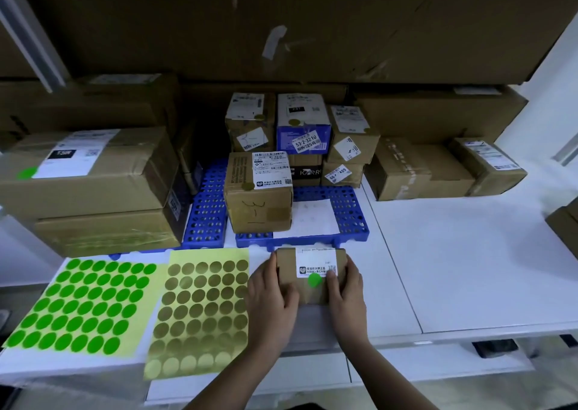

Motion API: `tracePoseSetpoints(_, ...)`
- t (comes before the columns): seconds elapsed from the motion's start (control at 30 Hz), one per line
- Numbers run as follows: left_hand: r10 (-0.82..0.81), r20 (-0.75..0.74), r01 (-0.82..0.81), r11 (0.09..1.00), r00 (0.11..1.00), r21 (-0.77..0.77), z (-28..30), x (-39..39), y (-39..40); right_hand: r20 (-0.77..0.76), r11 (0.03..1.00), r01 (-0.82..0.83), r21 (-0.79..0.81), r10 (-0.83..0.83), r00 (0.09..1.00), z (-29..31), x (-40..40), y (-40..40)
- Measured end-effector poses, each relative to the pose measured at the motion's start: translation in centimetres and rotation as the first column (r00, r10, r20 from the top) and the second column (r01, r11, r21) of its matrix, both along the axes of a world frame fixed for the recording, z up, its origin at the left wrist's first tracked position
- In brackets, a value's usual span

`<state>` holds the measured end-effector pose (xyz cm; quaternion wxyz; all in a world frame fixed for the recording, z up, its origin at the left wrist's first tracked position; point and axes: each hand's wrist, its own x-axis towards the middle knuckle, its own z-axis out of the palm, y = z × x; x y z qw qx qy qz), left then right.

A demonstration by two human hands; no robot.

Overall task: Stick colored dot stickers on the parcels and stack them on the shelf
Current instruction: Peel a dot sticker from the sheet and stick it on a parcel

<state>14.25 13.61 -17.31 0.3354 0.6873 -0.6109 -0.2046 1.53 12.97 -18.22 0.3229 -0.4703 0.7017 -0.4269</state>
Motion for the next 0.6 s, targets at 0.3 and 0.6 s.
tracePoseSetpoints(0.3, -0.257, -0.399, 0.236, 0.966, 0.880, -0.101, 5.8, 0.3, -1.7, 0.317, 0.972, 0.095, -0.213, -0.023, 0.948, 5.6, -1.0, -2.5)
tracePoseSetpoints(0.6, -0.306, -0.352, 0.259, 0.950, 0.885, -0.175, 12.7, 5.4, -4.0, 0.340, 0.943, 0.089, -0.320, 0.027, 0.940, 11.6, 2.4, -7.1)
